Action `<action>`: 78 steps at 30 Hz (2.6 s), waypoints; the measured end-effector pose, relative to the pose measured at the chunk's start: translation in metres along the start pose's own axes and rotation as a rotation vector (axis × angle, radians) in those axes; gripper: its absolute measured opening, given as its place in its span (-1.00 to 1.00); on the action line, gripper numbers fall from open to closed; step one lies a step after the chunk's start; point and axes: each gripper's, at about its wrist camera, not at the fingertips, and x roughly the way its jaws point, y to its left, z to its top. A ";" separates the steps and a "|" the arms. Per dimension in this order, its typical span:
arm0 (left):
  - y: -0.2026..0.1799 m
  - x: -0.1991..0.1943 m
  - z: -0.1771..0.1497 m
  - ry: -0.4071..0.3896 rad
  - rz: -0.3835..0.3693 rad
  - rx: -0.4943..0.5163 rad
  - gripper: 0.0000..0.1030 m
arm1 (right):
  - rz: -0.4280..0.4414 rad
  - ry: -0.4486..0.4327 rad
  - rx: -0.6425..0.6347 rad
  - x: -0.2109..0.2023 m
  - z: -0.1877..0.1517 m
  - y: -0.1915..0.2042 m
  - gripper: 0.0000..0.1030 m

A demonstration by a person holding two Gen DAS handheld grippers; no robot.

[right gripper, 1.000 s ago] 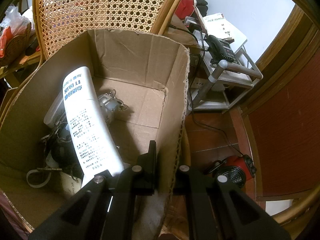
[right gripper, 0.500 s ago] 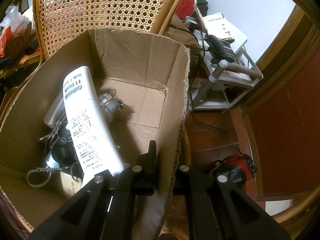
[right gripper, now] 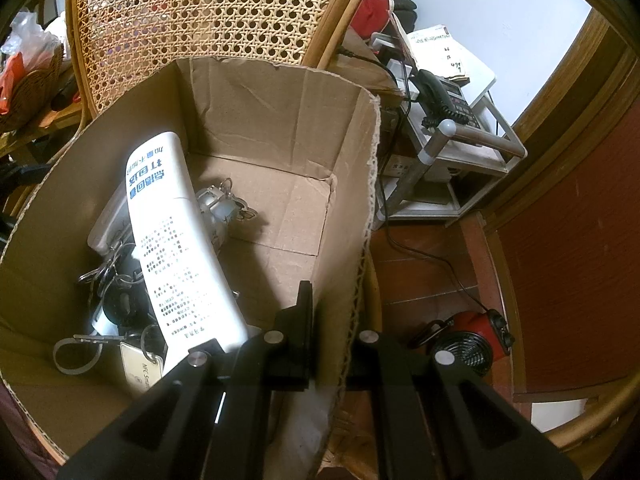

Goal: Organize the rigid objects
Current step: 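Move the left tool to the white charger cube and grasp it, then lift the white charger cube and carry it over the box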

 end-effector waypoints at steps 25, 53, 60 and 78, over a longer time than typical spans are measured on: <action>-0.035 0.023 -0.007 -0.039 -0.063 0.266 -0.15 | 0.000 0.002 0.000 0.001 0.000 0.002 -0.83; -0.024 -0.101 0.017 -0.398 0.156 0.001 -0.17 | 0.002 0.002 0.004 0.000 0.000 0.002 -0.83; -0.062 -0.145 0.021 -0.476 0.165 -0.006 -0.17 | -0.002 0.002 0.002 0.000 0.000 0.002 -0.83; -0.140 -0.133 0.029 -0.375 0.096 0.050 -0.16 | -0.001 0.001 -0.001 0.001 0.000 0.001 -0.83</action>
